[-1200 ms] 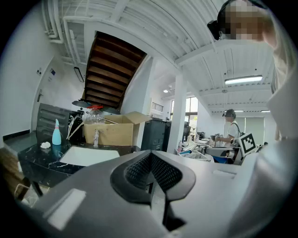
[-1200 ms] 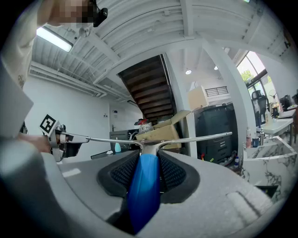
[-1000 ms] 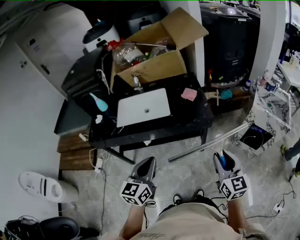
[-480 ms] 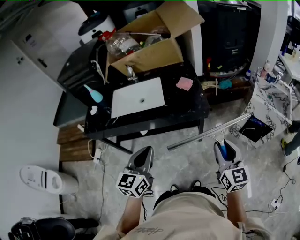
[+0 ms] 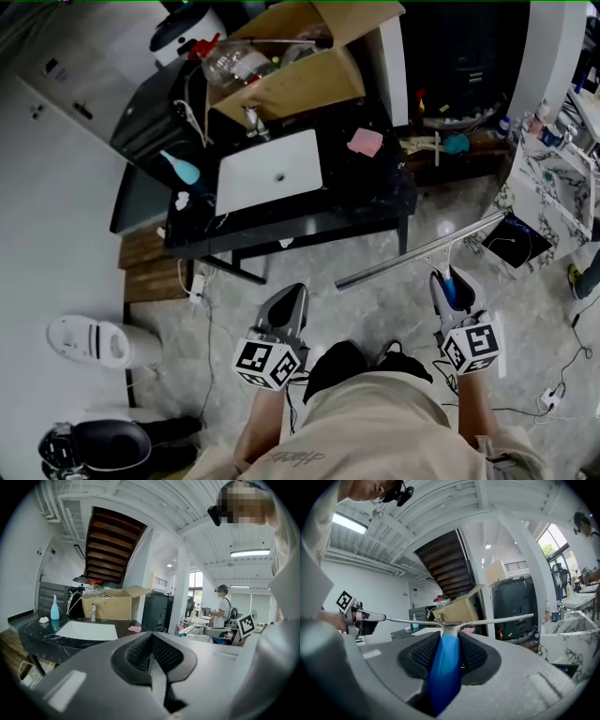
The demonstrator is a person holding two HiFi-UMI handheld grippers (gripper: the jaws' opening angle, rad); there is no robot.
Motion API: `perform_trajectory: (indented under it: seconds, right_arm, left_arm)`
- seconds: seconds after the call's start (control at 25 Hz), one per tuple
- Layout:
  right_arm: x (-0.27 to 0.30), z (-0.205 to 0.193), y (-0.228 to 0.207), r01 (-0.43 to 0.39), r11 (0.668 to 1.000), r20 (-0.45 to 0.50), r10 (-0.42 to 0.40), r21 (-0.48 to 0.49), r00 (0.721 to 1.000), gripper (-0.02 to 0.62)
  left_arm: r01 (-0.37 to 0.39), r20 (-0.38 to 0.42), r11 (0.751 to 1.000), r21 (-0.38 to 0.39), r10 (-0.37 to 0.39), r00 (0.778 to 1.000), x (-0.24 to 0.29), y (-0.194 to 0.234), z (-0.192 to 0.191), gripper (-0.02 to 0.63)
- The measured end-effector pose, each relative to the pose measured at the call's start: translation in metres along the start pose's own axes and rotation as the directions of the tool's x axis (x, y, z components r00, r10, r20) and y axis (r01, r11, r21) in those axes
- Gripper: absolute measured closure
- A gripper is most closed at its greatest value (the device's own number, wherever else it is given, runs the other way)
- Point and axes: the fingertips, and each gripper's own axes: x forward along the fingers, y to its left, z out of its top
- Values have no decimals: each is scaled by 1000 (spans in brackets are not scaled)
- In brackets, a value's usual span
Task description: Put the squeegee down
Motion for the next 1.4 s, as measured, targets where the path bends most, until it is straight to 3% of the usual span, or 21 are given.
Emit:
perform_trajectory:
  seconds: [0.4, 0.8, 1.08, 1.28, 1.4]
  right_arm:
    - [32, -16, 2, 10, 1000, -73, -9, 14, 997, 466]
    - [111, 34, 5, 44, 998, -45, -46, -50, 998, 465]
    - [147, 47, -3, 150, 988, -29, -150, -29, 988, 465]
    - [155, 34, -9, 233, 972, -65, -232, 9, 971, 465]
    - [161, 32, -13, 250, 968, -94, -247, 17, 964, 465]
  left_arm:
    - [13, -26, 999, -44, -14, 1000, 22, 26, -10, 592]
    - [92, 43, 995, -23, -91, 995, 83, 97, 25, 592]
    - [188, 41, 980, -60, -186, 982, 128, 135, 34, 592]
    - [221, 22, 974, -45, -221, 975, 150, 160, 35, 592]
    - [210, -33, 976, 59, -208, 978, 157, 157, 26, 592]
